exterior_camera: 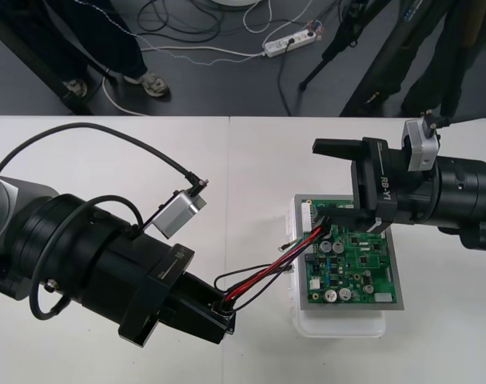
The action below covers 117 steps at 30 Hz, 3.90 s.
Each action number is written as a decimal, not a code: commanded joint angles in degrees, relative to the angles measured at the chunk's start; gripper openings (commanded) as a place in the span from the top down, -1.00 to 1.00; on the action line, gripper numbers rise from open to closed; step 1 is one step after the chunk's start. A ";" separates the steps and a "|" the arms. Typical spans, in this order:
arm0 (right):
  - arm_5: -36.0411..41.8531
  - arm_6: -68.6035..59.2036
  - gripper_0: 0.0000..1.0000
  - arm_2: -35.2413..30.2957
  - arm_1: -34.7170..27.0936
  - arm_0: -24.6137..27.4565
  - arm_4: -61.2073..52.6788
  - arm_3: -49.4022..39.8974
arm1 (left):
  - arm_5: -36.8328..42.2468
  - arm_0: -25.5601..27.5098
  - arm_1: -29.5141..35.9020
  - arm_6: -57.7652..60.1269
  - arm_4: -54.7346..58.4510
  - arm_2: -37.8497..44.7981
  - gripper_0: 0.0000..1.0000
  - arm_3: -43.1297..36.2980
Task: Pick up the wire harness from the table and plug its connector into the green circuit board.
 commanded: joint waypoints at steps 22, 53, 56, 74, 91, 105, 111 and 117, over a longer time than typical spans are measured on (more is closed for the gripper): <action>-0.24 1.67 -1.00 -1.90 -8.53 -0.01 -7.41 -0.77 | -1.37 -1.80 -3.05 -4.35 2.98 -6.14 1.00 -0.34; -0.24 0.79 -1.00 -1.90 -17.05 2.01 -20.24 1.42 | -1.37 -2.07 -3.67 -4.26 4.12 -6.67 1.00 -0.34; -0.24 0.79 -1.00 -1.29 -17.49 2.27 -22.00 1.42 | -1.37 -2.15 -3.67 -4.35 4.12 -6.67 1.00 -0.34; -0.24 2.37 -1.00 6.80 -20.74 3.68 -28.50 1.51 | -1.37 -1.98 -3.58 -4.26 4.12 -6.58 1.00 -0.34; -0.24 3.87 -1.00 13.65 -22.24 3.77 -32.64 1.42 | -1.37 -1.98 -3.67 -4.26 4.03 -6.40 1.00 -0.34; -0.24 6.77 -1.00 19.89 -25.05 3.77 -36.59 -1.13 | -1.37 -1.98 -3.67 -4.35 4.12 -6.40 1.00 -0.34; -0.24 7.91 -1.00 24.29 -25.23 3.77 -38.00 -1.83 | -1.37 -1.98 -3.67 -4.35 4.12 -6.40 1.00 -0.34; -0.24 9.31 -1.00 25.17 -25.23 3.77 -38.61 -2.36 | -1.37 -1.89 -3.67 -4.35 4.21 -6.40 1.00 -0.25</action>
